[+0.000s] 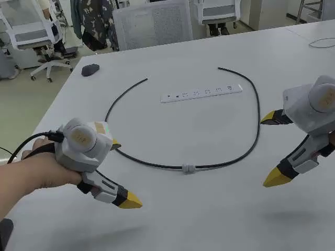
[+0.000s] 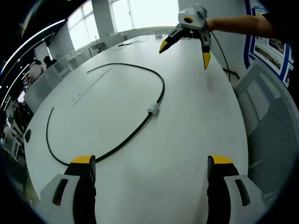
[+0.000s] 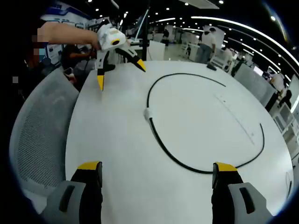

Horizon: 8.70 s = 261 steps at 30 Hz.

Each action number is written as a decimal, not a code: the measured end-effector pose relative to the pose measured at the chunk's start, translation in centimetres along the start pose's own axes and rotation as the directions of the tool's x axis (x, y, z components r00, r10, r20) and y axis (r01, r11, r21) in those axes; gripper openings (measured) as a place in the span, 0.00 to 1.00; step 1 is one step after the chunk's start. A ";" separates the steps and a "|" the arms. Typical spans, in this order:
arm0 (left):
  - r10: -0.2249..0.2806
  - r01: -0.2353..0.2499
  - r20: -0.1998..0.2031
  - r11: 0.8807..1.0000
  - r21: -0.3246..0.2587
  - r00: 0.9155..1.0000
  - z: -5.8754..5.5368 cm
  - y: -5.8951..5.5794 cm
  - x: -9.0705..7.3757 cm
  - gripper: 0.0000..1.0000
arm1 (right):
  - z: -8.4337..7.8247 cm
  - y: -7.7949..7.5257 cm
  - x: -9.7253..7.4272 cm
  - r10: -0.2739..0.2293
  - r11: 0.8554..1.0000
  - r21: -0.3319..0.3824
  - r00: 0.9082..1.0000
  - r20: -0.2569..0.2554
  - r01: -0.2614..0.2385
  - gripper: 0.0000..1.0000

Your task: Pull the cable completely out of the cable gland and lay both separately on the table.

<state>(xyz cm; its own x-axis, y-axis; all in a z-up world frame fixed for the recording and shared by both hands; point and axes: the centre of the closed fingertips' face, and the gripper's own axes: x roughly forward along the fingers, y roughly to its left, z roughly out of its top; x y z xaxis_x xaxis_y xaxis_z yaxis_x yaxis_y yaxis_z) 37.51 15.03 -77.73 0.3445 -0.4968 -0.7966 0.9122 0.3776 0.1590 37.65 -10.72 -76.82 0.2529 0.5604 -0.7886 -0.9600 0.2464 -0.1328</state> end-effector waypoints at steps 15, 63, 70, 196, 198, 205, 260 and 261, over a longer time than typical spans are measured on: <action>0.003 -0.001 0.042 1.000 -0.030 0.999 1.2 0.4 0.2 0.99 | 0.4 -0.3 -0.2 -0.004 1.000 0.018 1.000 0.021 0.004 0.99; -0.011 0.024 0.207 0.998 -0.062 0.978 5.6 -0.1 0.5 0.98 | 6.4 0.5 4.2 0.094 0.994 0.038 0.984 0.151 -0.101 0.79; -0.057 0.045 0.197 0.997 0.064 0.979 6.0 -2.4 1.6 0.84 | 7.7 0.5 5.9 0.093 0.995 0.018 0.979 0.181 -0.098 0.64; -0.384 0.540 0.537 0.825 -0.165 0.751 14.2 -10.6 1.7 0.15 | 10.5 8.9 1.8 0.285 0.957 -0.126 0.925 0.253 -0.260 0.08; -0.378 0.508 0.537 0.854 -0.113 0.754 14.5 -10.4 1.5 0.15 | 10.5 8.7 1.6 0.284 0.958 -0.109 0.923 0.258 -0.265 0.09; -0.358 0.398 0.528 0.916 0.041 0.770 15.4 -9.9 0.5 0.15 | 11.1 8.1 0.7 0.328 0.929 0.051 0.877 0.350 -0.368 0.09; -0.357 0.489 0.576 0.868 -0.086 0.735 15.9 -9.0 0.2 0.15 | 12.6 7.5 -1.0 0.253 0.962 -0.008 0.880 0.402 -0.273 0.10; -0.356 0.468 0.570 0.882 -0.057 0.741 15.8 -9.1 0.2 0.15 | 12.7 7.3 -1.2 0.261 0.954 0.025 0.869 0.421 -0.298 0.10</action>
<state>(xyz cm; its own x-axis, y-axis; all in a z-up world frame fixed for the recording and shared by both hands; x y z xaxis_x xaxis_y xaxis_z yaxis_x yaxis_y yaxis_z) 32.81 -0.85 -70.08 0.0566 -0.9476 -0.3144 0.9530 0.1452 -0.2660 31.86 0.44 -69.16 0.0197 0.8839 -0.4672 -0.9885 0.0873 0.1234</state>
